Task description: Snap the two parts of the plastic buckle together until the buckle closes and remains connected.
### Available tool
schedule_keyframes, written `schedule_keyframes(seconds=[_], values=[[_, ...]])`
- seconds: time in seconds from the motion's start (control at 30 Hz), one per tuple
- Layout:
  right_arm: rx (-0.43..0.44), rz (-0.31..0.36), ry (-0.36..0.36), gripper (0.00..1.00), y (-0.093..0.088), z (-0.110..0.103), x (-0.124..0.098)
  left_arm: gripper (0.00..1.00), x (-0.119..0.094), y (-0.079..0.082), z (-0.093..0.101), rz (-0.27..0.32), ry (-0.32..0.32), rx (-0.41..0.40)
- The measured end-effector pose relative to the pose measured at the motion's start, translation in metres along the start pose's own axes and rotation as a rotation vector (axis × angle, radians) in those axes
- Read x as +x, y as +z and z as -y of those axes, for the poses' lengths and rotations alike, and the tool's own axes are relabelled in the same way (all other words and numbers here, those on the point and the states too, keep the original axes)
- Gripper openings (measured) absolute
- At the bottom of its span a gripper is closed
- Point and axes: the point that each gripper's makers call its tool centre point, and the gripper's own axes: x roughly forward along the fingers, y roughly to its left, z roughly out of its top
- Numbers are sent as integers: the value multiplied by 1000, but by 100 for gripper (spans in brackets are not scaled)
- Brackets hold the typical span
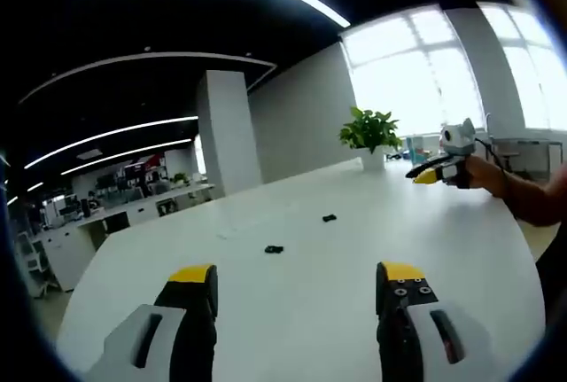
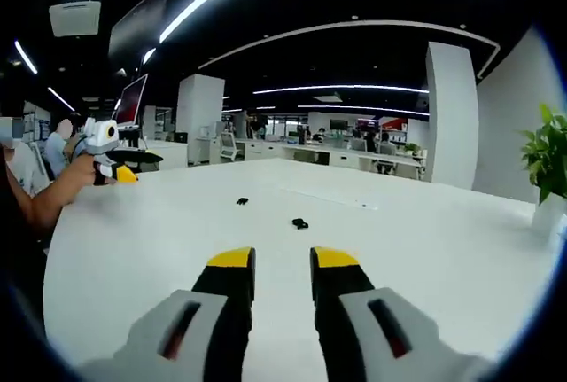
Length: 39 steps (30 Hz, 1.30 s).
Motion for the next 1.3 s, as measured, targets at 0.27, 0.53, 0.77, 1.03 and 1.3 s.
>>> schedule_keyframes(seconds=[0.27, 0.53, 0.77, 1.03, 1.3], values=[[-63, -37, 7, 100, -7, -11, 11, 89, 1, 1, -5, 8, 12, 0], [-22, 32, 4, 100, 6, -8, 10, 100, 1, 10, -1, 68, 3, -5], [-19, 51, -35, 100, 10, 0, 7, 72, -3, 15, 21, 79, -112, -79], [-25, 27, -21, 100, 5, -2, 8, 68, -5, 13, 2, 101, -47, -177], [-34, 14, -41, 100, 2, 2, 7, 54, -18, 37, 4, 216, -86, -138]])
